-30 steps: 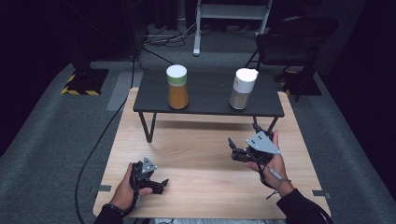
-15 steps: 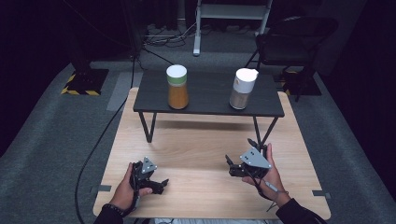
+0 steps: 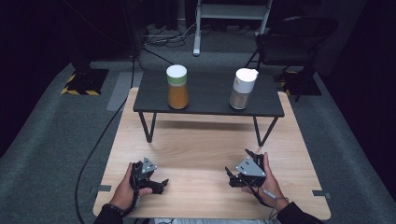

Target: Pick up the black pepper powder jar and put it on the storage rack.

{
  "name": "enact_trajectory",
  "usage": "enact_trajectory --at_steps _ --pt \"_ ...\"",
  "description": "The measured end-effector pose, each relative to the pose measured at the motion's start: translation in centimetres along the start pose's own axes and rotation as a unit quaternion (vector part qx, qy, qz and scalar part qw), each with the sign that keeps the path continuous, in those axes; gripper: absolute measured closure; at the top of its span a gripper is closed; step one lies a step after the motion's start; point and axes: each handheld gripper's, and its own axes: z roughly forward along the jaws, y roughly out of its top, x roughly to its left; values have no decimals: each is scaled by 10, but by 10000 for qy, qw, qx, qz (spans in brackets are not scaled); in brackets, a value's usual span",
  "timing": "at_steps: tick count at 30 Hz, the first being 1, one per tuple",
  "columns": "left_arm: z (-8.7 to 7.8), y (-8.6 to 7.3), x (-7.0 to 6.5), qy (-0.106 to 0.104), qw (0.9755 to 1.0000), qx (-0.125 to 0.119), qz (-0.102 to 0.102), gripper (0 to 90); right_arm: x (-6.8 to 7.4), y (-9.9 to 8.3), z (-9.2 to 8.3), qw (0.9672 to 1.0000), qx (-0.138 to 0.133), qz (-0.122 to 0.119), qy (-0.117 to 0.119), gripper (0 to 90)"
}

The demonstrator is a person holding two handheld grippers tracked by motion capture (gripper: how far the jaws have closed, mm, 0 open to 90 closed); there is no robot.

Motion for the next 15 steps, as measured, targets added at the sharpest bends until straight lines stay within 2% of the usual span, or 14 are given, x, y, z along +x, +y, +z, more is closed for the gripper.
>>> enact_trajectory --at_steps 4,7,15 --pt "0 0 0 0 10000 0 1 4 -1 -4 1 9999 150 -29 73 25" --pt "0 0 0 0 10000 -1 -1 4 -2 -8 2 9995 265 -152 110 25" --pt "0 0 0 0 10000 0 1 4 -11 -17 0 9982 571 -35 189 25"
